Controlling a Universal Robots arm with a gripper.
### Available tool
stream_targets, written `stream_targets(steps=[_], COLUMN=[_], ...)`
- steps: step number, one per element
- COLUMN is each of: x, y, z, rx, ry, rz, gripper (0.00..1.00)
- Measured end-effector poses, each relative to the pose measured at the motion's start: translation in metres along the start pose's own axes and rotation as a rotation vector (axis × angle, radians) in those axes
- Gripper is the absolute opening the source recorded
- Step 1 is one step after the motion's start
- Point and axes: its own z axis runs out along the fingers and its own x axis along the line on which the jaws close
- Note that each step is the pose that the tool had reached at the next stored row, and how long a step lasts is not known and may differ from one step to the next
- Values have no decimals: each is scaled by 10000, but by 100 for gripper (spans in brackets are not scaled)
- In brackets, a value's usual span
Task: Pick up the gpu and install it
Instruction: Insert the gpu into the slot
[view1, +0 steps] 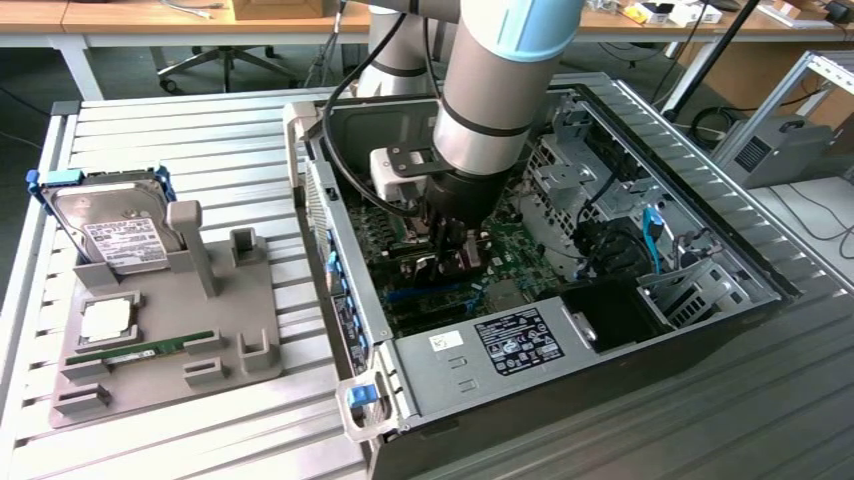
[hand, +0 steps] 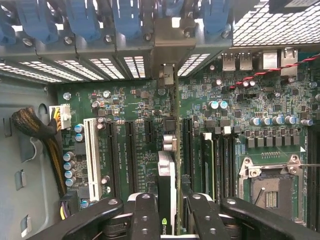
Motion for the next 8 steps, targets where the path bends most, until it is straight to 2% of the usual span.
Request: stream_targets(steps=[6, 8], x=[0, 0], y=[0, 1], z=[-11, -8], rx=[2, 5], ry=[-6, -35], rz=[0, 0], gripper=[27, 27])
